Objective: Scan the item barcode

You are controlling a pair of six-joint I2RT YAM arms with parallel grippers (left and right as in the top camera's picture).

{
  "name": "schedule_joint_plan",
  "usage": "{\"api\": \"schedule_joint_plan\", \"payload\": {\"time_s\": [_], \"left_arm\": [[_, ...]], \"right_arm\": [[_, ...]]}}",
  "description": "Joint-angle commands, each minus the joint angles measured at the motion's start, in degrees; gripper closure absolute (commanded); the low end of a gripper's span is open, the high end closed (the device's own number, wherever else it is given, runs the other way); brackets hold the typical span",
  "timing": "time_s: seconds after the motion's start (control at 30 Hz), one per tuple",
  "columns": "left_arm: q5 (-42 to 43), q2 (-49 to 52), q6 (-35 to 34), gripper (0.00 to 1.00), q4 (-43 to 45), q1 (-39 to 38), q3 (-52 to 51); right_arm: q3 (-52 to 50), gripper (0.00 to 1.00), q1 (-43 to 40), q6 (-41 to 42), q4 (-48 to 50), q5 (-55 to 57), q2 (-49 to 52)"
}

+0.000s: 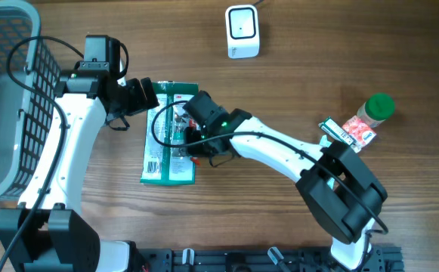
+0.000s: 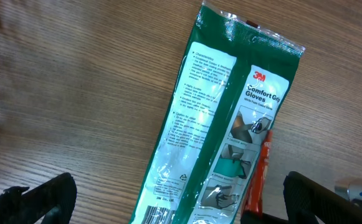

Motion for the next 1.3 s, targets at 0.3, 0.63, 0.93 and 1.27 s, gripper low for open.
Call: {"api": "schedule_joint_plan", "payload": {"time_s": [0.3, 0.63, 0.93, 1.27], "left_arm": [[-0.74, 0.07, 0.9, 0.0, 0.0, -0.13, 0.46], [-0.74, 0.07, 0.9, 0.0, 0.0, -0.13, 0.46], [-0.74, 0.07, 0.9, 0.0, 0.0, -0.13, 0.46], [-0.74, 0.07, 0.9, 0.0, 0.0, -0.13, 0.46]], "right_arm": [[0.31, 0.95, -12.87, -22.84, 1.7, -39.85, -1.16], [-6.29, 0.96, -12.9, -20.92, 9.25, -34.62, -1.05], [-20.44, 0.96, -12.94, -10.6, 31.12, -35.93, -1.05], [-21.0, 0.78, -13.22, -8.33, 29.38, -26.82, -1.05]]}}
